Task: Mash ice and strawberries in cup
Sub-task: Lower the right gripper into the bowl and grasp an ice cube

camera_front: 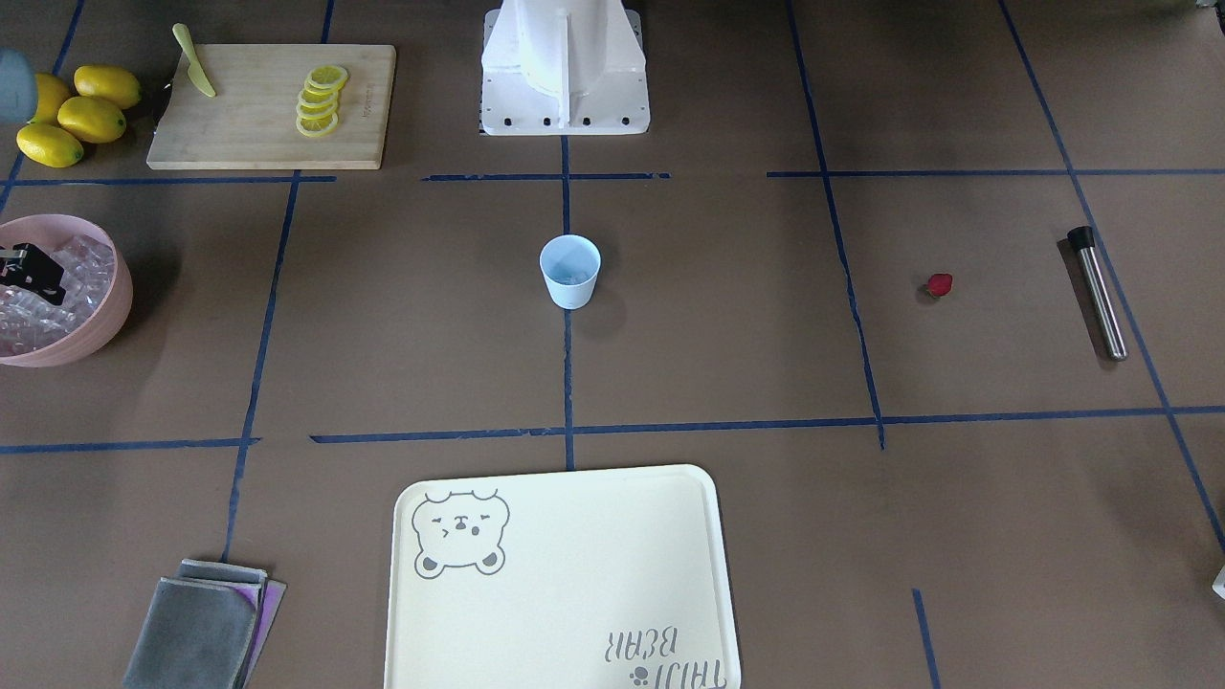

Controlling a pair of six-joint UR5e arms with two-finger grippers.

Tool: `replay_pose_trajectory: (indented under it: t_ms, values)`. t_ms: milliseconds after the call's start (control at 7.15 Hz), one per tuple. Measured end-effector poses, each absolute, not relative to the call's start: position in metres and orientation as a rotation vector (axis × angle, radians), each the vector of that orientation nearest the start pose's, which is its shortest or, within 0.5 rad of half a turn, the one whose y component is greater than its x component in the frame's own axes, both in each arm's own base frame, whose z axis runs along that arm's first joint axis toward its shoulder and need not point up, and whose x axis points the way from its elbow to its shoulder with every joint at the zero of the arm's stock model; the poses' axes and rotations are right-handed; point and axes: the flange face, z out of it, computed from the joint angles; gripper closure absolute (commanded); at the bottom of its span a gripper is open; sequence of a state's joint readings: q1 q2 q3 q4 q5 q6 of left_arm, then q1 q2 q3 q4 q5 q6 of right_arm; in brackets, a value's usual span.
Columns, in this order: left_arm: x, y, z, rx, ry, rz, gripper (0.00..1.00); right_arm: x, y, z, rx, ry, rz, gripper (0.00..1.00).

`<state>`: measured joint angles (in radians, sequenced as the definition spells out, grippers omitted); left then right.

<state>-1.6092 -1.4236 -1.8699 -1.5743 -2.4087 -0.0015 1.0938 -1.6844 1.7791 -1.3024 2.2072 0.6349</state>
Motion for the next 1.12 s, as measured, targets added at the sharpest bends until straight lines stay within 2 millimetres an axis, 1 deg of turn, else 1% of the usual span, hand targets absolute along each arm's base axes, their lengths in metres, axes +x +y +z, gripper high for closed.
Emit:
replay_pose_trajectory:
  t_ms: [140,419,979,1118]
  values:
    - [-0.0759,-0.4317,0.5738,0.162,0.833,0.028,0.0,-0.1488,-0.4474,0.587,-0.035,-0.719,0.035,0.27]
    - [-0.0759,-0.4319,0.5736,0.163,0.833,0.028,0.0,-0.1498,-0.4484,0.5877,-0.037,-0.719,0.037,0.31]
    - [-0.0759,-0.4315,0.5707,0.168,0.833,0.03,0.0,-0.1503,-0.4491,0.5882,-0.039,-0.719,0.038,0.43]
    - [-0.0759,-0.4315,0.5702,0.168,0.833,0.031,0.0,-0.1504,-0.4491,0.5881,-0.039,-0.719,0.039,0.5]
